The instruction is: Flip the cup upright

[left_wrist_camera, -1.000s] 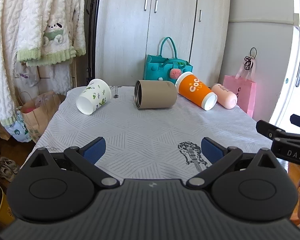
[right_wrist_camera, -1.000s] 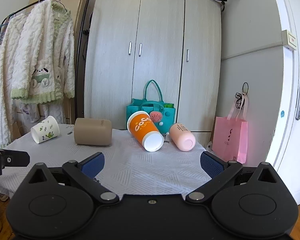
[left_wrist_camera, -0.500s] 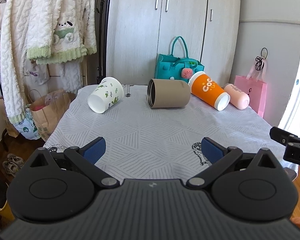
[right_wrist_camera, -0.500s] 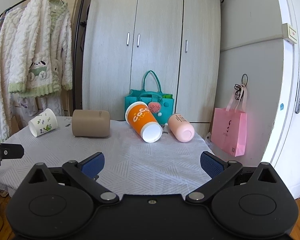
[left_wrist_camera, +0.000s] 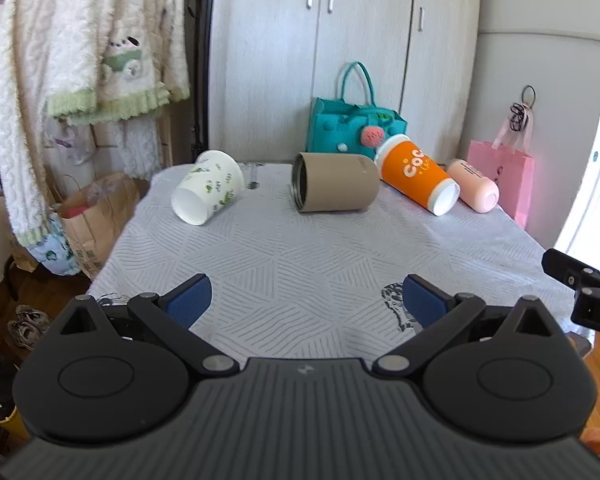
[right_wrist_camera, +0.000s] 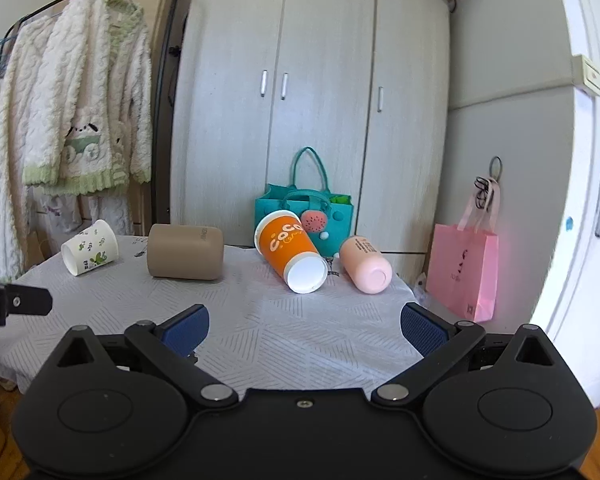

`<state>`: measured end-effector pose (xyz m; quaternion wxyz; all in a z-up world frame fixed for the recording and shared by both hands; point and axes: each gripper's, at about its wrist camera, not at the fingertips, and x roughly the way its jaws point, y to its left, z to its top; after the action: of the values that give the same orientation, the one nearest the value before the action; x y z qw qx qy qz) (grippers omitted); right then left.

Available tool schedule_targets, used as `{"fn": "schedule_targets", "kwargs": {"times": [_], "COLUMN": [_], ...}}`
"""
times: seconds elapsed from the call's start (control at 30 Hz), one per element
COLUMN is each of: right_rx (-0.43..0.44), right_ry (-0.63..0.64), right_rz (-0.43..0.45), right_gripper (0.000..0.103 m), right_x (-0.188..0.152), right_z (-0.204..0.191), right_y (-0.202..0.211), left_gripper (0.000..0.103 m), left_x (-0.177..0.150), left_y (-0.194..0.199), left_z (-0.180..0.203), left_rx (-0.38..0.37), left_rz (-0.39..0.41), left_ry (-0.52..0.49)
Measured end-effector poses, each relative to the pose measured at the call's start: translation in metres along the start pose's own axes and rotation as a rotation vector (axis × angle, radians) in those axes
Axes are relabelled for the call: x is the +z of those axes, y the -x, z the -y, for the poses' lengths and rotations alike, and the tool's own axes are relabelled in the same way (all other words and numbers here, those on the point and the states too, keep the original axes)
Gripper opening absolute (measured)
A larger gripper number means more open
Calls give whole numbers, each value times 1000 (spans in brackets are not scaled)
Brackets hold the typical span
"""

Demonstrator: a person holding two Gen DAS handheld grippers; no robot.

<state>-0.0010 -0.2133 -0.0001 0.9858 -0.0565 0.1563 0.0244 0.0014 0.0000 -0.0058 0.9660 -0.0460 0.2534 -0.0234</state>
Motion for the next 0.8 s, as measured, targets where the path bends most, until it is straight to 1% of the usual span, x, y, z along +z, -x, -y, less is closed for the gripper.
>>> {"fn": "schedule_targets", "kwargs": {"times": [0.1, 0.23, 0.33, 0.43, 0.53, 0.63, 0.8], "right_rx": [76, 171, 269, 345, 400, 426, 407], "right_ry": [-8, -24, -42, -57, -23, 8, 137], "right_rz": [-26, -56, -99, -148, -182, -204, -208], "right_gripper": [103, 103, 103, 103, 103, 103, 103], "right_x": [9, 25, 39, 53, 67, 76, 80], "right_z": [11, 29, 46, 57, 60, 59, 52], "right_y": [-5, -17, -31, -47, -59, -69, -85], "left_gripper": [103, 103, 103, 103, 103, 103, 103], "left_x": [11, 30, 46, 64, 82, 94, 107], "left_y": [-8, -19, -28, -40, -54, -64, -84], "left_z": [-1, 1, 6, 16, 30, 43, 61], "left_rx": [-20, -34, -63, -77, -93, -117, -167], "left_rz": [-42, -74, -94, -126, -160, -176, -197], "left_ry": [5, 15, 20, -14, -49, -73, -87]}}
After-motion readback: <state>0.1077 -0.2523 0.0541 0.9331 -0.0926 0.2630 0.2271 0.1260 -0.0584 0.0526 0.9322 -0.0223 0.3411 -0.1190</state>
